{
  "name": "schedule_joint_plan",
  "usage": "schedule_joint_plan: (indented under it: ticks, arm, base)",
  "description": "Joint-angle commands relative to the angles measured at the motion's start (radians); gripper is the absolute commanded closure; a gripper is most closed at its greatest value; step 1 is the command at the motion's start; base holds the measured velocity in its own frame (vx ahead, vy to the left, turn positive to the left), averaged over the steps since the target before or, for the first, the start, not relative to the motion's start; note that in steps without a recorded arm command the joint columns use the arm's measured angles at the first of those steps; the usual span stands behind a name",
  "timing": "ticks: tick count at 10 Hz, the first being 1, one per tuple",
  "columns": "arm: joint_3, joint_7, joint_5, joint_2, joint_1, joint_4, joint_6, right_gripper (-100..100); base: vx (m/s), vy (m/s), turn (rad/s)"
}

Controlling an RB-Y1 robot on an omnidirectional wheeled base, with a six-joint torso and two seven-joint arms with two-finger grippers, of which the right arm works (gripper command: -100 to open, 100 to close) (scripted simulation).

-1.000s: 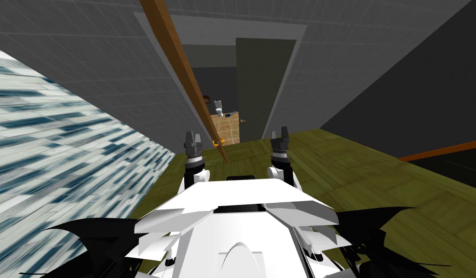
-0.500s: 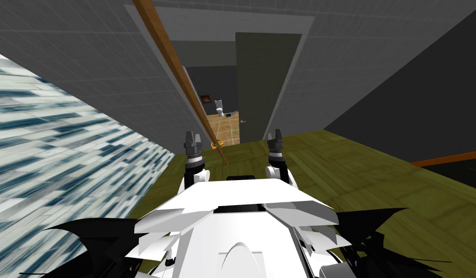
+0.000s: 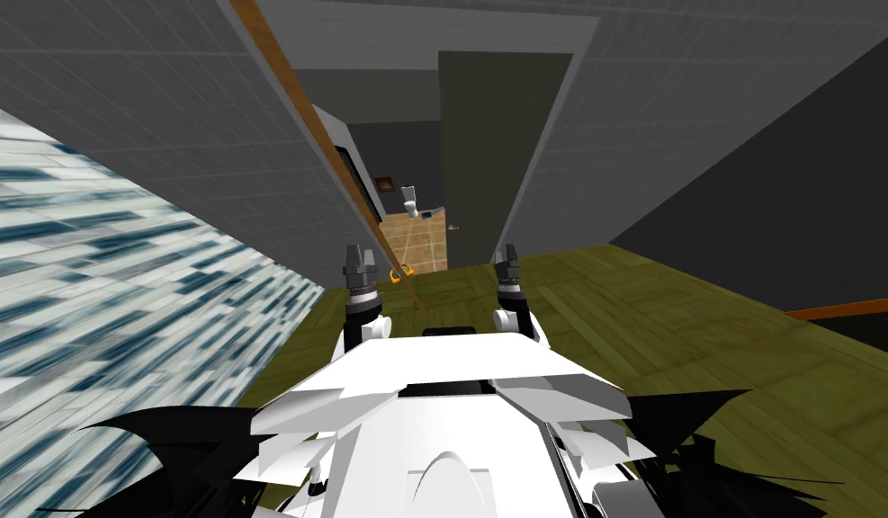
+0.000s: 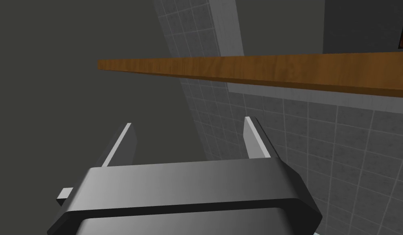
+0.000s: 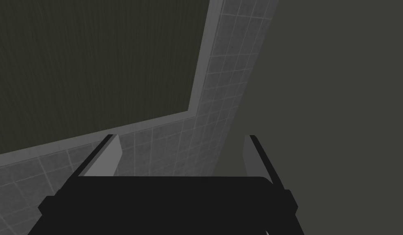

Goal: Pull the door open

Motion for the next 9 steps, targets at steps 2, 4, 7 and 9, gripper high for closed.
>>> schedule_joint_plan:
  ticks: [2, 4, 7, 9]
  arm:
    - [0.002, 0.000, 0.000, -0.006, -0.020, 0.046, -0.007, -100]
    - [0.005, 0.000, 0.000, -0.010, -0.035, 0.085, -0.013, -100]
    - [0.008, -0.001, 0.000, -0.016, -0.058, 0.143, -0.023, -100]
    - [0.011, -0.001, 0.001, -0.020, -0.074, 0.185, -0.030, -100]
  base:
    - [0.073, -0.029, 0.021]
    - [0.081, -0.038, 0.021]
    - [0.086, -0.034, 0.026]
    - [0.085, -0.038, 0.023]
